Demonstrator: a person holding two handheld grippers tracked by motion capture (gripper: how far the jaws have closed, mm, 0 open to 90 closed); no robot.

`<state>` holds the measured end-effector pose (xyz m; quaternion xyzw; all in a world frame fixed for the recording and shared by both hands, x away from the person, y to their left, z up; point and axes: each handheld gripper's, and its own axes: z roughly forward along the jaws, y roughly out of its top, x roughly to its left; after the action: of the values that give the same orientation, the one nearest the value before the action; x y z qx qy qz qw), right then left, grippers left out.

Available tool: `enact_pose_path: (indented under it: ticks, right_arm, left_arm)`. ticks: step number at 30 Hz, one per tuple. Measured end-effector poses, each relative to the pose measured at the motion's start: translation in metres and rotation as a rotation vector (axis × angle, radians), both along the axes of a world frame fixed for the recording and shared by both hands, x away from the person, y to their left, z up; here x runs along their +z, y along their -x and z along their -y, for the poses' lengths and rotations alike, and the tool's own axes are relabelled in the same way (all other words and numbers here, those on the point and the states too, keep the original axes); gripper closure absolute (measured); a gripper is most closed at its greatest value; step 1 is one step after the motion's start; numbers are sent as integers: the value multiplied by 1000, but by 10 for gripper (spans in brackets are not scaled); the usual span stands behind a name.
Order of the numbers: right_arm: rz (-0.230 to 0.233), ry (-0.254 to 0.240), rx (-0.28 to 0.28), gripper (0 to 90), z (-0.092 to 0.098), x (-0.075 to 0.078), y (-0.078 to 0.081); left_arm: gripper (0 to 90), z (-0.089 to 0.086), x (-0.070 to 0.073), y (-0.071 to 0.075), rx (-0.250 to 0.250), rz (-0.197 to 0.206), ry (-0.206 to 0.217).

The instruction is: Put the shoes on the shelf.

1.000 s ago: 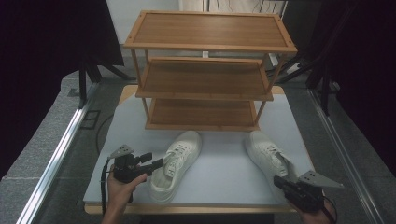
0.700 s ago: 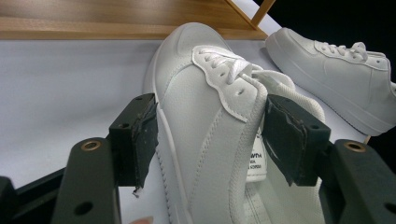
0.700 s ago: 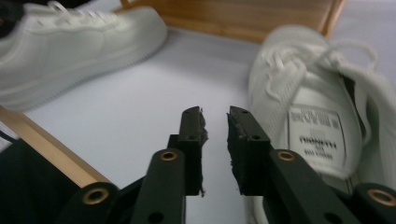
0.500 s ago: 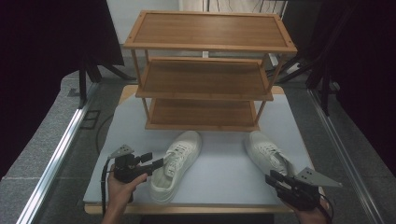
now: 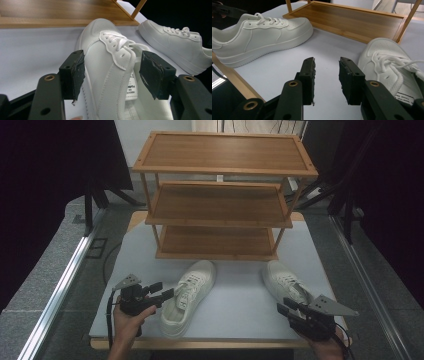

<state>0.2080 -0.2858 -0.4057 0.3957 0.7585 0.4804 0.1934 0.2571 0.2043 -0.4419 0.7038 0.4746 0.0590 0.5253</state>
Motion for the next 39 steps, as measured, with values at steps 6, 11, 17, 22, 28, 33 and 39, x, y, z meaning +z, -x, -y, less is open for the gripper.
enact_pose_path:
  ticks: [6, 11, 17, 22, 28, 33, 39]
  right_arm:
    - [20, 8, -9, 600, 3, 3, 1]
    - [43, 3, -33, 586, 11, 12, 0]
    - [79, 17, -57, 567, 25, 26, -8]
    - [63, 37, -82, 552, 39, 21, -20]
    - [61, 18, -156, 511, 67, 16, -27]
    - [34, 25, -149, 468, 73, 10, -33]
    - [-4, 67, -159, 447, 76, 0, -43]
  left_arm:
    - [367, 0, 4, 0, -1, 11, 5]
    - [367, -2, 7, 1, 0, 19, 3]
    - [367, -4, 11, 3, 8, 28, -7]
    - [367, -1, 9, 2, 11, 17, -40]
    - [365, 4, 9, -5, 3, 8, -73]
    - [342, 13, 8, -7, -38, 6, -103]
    - [340, 20, 3, -11, -48, -15, -135]
